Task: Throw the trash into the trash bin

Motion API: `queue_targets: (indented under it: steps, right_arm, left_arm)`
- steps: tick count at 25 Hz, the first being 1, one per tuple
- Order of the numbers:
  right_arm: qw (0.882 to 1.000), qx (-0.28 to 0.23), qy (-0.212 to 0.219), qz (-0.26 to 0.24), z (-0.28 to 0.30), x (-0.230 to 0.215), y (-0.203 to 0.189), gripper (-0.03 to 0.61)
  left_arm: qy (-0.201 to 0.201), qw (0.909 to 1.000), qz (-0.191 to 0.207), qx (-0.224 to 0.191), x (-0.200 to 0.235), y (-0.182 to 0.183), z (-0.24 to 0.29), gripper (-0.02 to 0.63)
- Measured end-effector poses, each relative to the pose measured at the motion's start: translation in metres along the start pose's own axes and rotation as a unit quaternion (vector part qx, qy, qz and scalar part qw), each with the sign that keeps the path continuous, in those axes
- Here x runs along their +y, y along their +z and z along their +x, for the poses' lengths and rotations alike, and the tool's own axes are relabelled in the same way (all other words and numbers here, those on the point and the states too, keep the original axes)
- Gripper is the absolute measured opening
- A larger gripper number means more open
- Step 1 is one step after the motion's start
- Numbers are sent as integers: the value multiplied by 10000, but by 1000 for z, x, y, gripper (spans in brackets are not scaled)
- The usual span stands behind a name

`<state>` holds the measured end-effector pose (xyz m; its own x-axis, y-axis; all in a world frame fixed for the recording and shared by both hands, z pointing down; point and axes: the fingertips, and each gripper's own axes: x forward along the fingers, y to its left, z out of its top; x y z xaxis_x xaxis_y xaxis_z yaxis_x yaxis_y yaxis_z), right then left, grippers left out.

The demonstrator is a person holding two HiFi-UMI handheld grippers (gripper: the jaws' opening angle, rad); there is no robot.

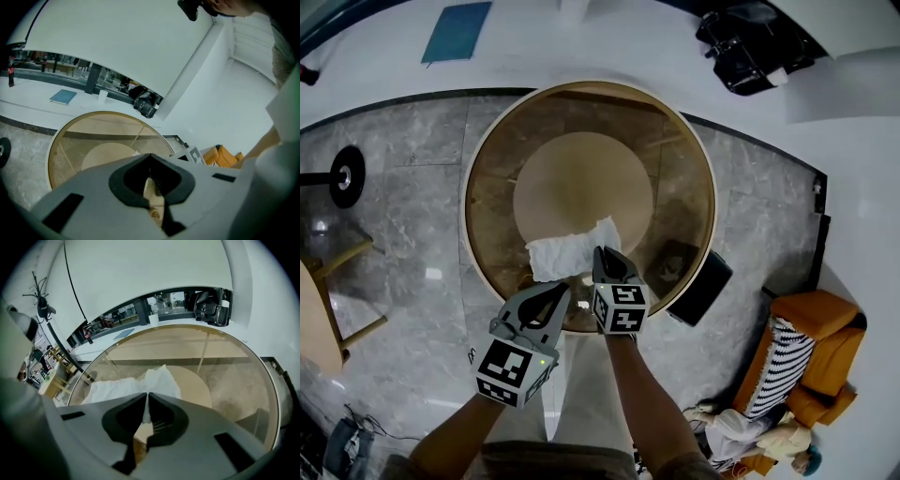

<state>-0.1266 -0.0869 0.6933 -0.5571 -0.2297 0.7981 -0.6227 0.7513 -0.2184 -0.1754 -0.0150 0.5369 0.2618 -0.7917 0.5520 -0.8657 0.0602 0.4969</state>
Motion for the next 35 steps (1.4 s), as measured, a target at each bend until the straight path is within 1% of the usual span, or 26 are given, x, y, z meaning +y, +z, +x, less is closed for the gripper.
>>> queue_targets:
  steps: [5, 9, 14, 17, 22, 26, 30, 32, 35]
  right_arm:
    - [9996, -176, -49, 194, -11, -14, 2, 21]
    - [9984, -402, -120, 382, -25, -31, 6, 21]
    - [9954, -605, -362, 654, -54, -72, 5, 21]
    - [9912, -731, -599, 929, -78, -104, -2, 21]
    - [9780, -957, -1138, 1463, -130, -165, -33, 21]
    - [9621, -1105, -1579, 1929, -178, -214, -68, 21]
    - [9448, -1183, -1958, 2346, -225, -258, -114, 21]
    - [9363, -1207, -2108, 2537, -243, -277, -136, 21]
    - [9266, -1221, -2248, 2755, -262, -297, -166, 21]
  left_arm:
    - [-116, 9998, 132, 45, -16, 1, 8, 18]
    - [-263, 9992, 267, 119, -38, 1, 19, 18]
    - [-643, 9963, 476, 301, -84, -2, 40, 18]
    - [-945, 9919, 686, 491, -117, -4, 55, 18]
    - [-1568, 9784, 1094, 785, -181, -19, 79, 18]
    - [-1978, 9647, 1400, 1031, -234, -37, 98, 18]
    - [-2350, 9493, 1623, 1315, -289, -62, 115, 18]
    - [-2507, 9417, 1733, 1427, -312, -74, 123, 18]
    - [-2602, 9355, 1797, 1576, -337, -88, 132, 18]
